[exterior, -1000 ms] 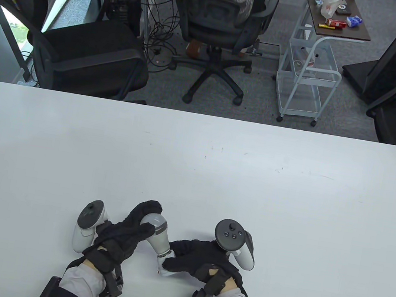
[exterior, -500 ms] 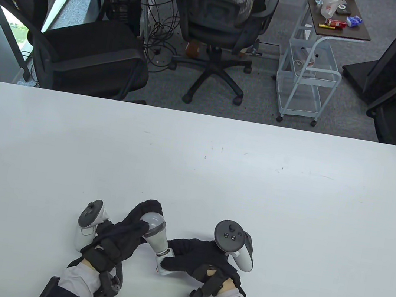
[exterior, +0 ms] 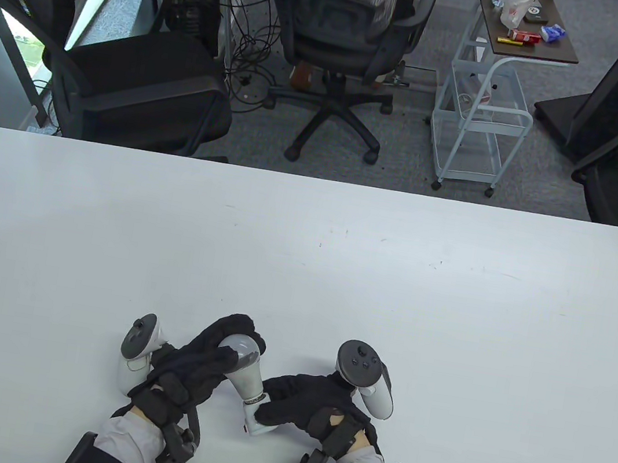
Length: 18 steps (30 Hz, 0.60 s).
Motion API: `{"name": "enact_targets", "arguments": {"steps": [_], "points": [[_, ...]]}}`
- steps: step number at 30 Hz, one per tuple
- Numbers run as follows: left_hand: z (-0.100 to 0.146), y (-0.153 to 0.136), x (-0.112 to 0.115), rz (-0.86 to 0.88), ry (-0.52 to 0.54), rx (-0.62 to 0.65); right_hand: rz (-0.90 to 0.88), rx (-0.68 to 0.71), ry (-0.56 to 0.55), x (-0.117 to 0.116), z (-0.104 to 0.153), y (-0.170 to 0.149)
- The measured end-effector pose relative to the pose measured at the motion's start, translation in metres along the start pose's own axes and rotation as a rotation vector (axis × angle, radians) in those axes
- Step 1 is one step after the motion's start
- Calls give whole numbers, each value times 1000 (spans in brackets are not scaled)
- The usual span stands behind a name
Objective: Screw light bulb into light bulb socket (Screw with left hand)
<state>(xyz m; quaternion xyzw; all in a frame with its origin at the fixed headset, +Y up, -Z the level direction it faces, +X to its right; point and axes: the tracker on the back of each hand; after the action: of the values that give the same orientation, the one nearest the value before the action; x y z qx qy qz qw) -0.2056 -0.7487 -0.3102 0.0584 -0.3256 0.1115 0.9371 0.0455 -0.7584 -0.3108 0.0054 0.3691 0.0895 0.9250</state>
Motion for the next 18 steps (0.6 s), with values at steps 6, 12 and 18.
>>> {"name": "enact_targets", "arguments": {"steps": [6, 12, 18], "points": [[4, -3, 2, -155, 111, -105, 200, -75, -211, 4, 8, 9], [4, -4, 3, -199, 138, -131, 321, -101, -233, -4, 7, 18], [4, -1, 3, -163, 114, -87, 280, -59, -202, -3, 6, 17]]}}
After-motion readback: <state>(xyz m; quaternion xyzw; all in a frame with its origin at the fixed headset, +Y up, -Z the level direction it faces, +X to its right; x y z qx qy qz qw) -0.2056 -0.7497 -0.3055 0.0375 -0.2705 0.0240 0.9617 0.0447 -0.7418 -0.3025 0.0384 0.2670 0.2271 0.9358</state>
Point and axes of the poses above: the tracker on the back of each hand, its own y axis roughly to the thumb side, its own z axis roughly from the fingertips to the wrist, x = y × z
